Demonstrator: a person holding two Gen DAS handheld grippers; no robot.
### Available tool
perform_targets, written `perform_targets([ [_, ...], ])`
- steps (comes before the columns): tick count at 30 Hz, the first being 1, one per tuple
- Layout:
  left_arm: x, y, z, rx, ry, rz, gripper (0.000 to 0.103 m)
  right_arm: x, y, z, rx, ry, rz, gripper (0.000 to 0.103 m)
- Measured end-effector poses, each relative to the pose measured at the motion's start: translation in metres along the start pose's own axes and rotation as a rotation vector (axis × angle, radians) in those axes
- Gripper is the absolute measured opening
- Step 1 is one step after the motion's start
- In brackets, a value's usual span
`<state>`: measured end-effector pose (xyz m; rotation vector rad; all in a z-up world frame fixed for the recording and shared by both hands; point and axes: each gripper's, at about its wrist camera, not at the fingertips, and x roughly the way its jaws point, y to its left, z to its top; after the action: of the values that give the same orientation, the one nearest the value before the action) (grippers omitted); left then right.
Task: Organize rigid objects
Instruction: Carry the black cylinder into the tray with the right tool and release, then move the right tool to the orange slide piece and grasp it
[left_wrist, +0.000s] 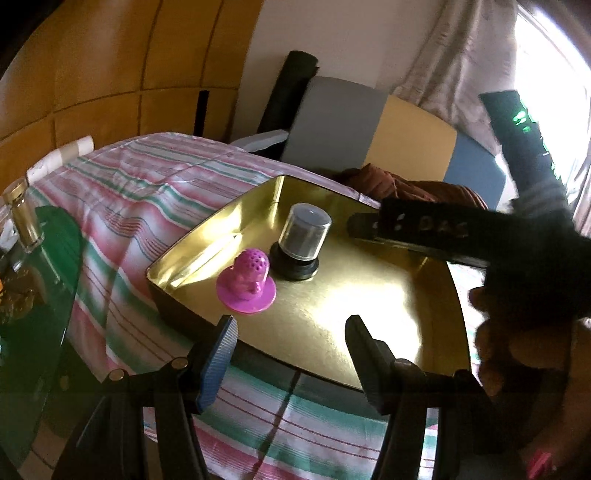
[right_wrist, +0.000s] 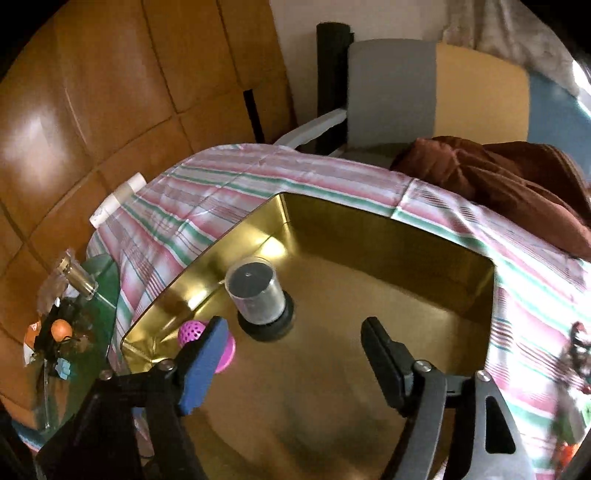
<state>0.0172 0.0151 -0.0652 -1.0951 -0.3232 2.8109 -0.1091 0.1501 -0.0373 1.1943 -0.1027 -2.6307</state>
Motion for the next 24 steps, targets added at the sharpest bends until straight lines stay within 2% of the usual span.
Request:
perform_targets([
  [10,-0.001,-0.007,-0.002,0.043,-0.005,0.005,0.061,-0.032,-0.014,-0.022,-0.018,-0.019,-0.066,0.076],
  [20,0.000,0.004,0.005,0.043,-0.022,0.026,0.062,-0.068,-0.032,-0.051,0.021,-0.040,-0.083,0.077],
  [24,-0.001,-0.001,0.004,0.055,-0.011,-0.050,0.062,-0.081,-0.050,-0.068,0.045,-0.038,-0.111,0.078],
])
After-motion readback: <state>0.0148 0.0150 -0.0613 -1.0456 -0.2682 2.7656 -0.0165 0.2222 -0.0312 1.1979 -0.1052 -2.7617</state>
